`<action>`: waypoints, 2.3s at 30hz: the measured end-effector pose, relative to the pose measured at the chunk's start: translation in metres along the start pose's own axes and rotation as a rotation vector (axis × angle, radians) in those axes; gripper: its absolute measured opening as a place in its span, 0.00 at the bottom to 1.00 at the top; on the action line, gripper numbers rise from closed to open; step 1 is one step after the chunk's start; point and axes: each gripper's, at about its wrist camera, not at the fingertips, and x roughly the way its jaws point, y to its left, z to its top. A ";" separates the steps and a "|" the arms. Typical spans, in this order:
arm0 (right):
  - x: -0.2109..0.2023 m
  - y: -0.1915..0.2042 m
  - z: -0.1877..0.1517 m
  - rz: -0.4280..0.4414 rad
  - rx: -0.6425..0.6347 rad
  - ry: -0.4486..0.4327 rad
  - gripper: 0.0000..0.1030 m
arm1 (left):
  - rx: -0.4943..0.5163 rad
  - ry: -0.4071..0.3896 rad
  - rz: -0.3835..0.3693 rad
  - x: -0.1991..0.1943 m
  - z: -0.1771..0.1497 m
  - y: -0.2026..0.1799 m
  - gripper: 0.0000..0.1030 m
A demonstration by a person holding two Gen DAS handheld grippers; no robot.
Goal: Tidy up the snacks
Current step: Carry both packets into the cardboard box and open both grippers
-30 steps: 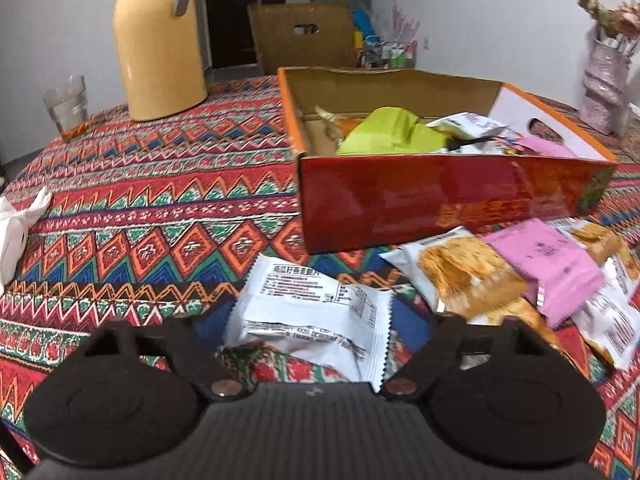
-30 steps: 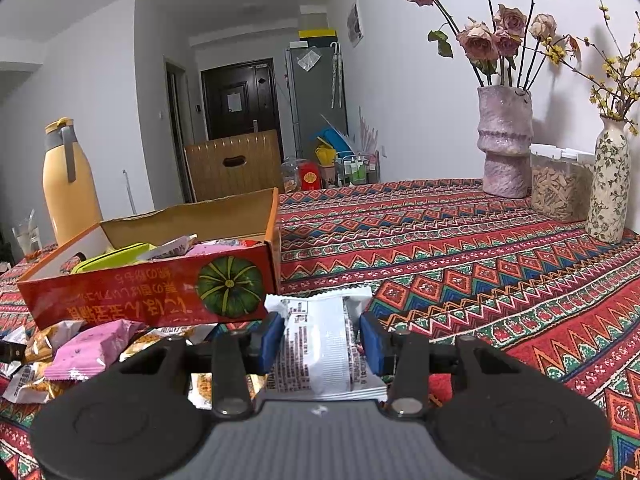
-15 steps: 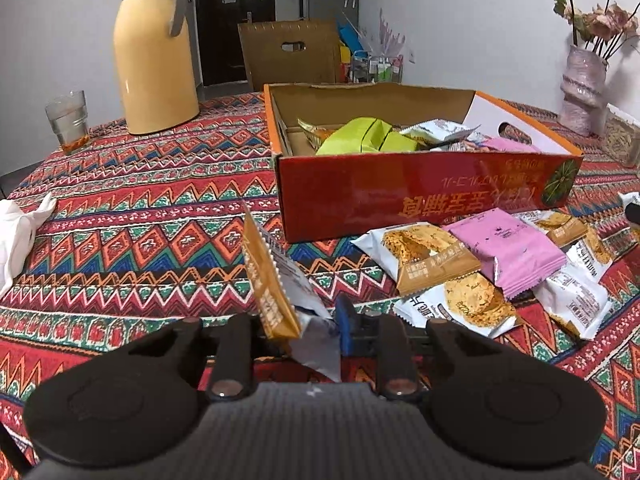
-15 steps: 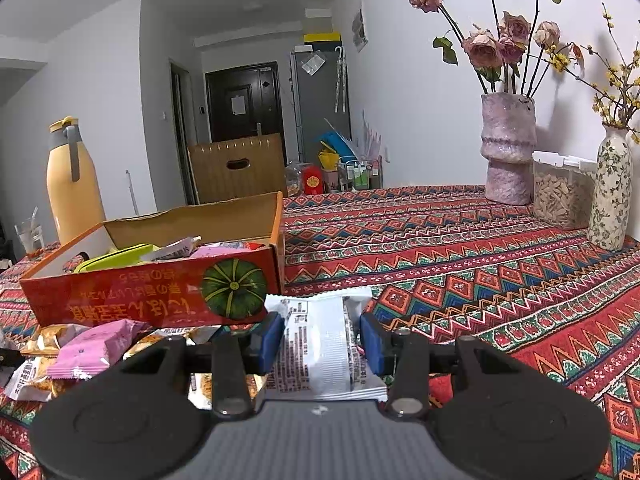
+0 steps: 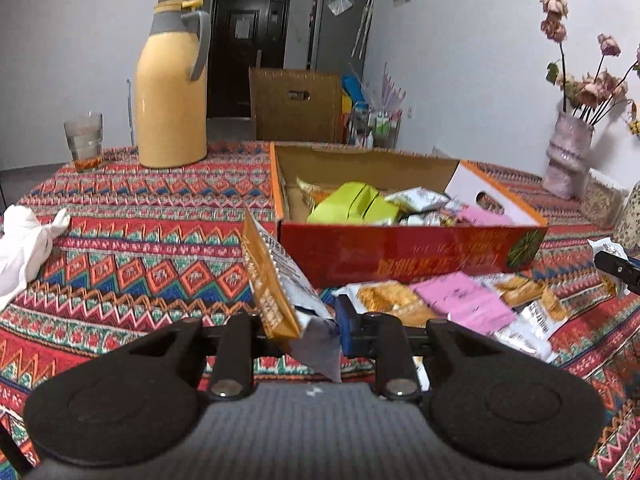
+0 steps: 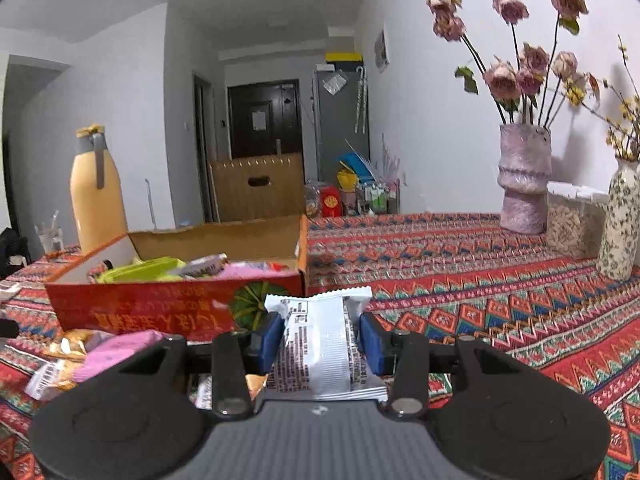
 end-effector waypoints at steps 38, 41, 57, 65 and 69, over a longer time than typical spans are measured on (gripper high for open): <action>0.126 0.077 0.081 0.137 0.008 -0.054 0.41 | -0.058 -0.118 0.054 0.113 0.092 -0.036 0.23; 0.131 0.081 0.073 0.151 -0.007 -0.035 0.41 | -0.077 -0.108 0.045 0.117 0.089 -0.030 0.23; 0.128 0.079 0.067 0.148 0.006 -0.036 1.00 | -0.150 -0.189 0.084 0.097 0.084 -0.021 1.00; 0.127 0.076 0.068 0.144 0.012 -0.045 1.00 | -0.164 -0.180 0.092 0.098 0.086 -0.019 1.00; 0.127 0.078 0.070 0.136 0.012 -0.045 1.00 | -0.168 -0.186 0.102 0.096 0.088 -0.019 1.00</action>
